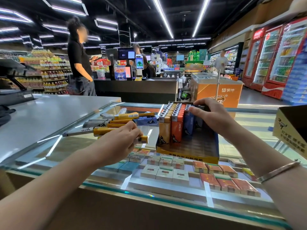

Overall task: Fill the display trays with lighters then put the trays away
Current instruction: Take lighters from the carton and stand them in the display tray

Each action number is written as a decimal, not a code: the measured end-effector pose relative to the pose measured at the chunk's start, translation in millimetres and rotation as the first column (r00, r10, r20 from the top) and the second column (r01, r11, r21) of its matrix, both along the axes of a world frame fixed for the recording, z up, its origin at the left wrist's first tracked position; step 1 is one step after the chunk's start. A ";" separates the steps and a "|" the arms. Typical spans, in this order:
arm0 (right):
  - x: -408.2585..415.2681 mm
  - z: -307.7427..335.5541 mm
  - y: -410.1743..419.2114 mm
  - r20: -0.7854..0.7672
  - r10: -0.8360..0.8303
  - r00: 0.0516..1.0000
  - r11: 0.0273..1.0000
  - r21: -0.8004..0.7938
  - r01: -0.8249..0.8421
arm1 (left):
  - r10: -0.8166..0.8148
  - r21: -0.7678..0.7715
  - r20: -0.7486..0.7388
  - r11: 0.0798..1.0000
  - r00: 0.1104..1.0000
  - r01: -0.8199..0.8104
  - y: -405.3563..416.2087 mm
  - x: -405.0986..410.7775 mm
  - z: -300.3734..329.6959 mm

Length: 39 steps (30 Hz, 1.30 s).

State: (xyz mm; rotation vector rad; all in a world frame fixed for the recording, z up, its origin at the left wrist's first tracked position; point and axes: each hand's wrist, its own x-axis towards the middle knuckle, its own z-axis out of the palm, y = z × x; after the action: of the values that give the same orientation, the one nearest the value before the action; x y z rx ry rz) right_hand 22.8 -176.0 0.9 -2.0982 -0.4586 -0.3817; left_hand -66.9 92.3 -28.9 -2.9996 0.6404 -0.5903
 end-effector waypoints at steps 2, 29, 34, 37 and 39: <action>0.5 0.0 0.1 0.001 -0.002 1.000 1.000 -0.006 0.002 | -0.006 -0.026 0.045 1.000 0.999 0.007 0.4 -1.3 -0.1; -2.5 1.1 0.8 0.015 0.012 1.000 1.000 -0.022 -0.012 | 0.275 -0.165 -0.307 0.927 0.911 -0.336 35.0 9.2 27.6; -3.6 1.9 1.5 0.024 0.005 1.000 1.000 -0.026 -0.004 | 0.280 -0.151 -0.527 0.898 0.803 -0.413 25.1 13.8 32.8; -4.7 3.0 0.8 0.043 -0.006 0.999 1.000 -0.019 0.007 | 0.194 -0.255 -0.592 0.875 0.782 -0.410 21.4 15.0 28.8; -6.4 5.3 1.5 0.040 -0.003 0.999 1.000 0.013 0.002 | 0.167 -0.276 -0.581 0.881 0.797 -0.385 18.4 16.2 25.7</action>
State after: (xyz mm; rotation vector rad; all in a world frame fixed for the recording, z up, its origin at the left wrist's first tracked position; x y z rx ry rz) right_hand 16.4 -174.5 6.2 -2.0815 -0.4759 -0.4281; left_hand -50.7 110.7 -3.2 -3.5533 0.0486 0.2067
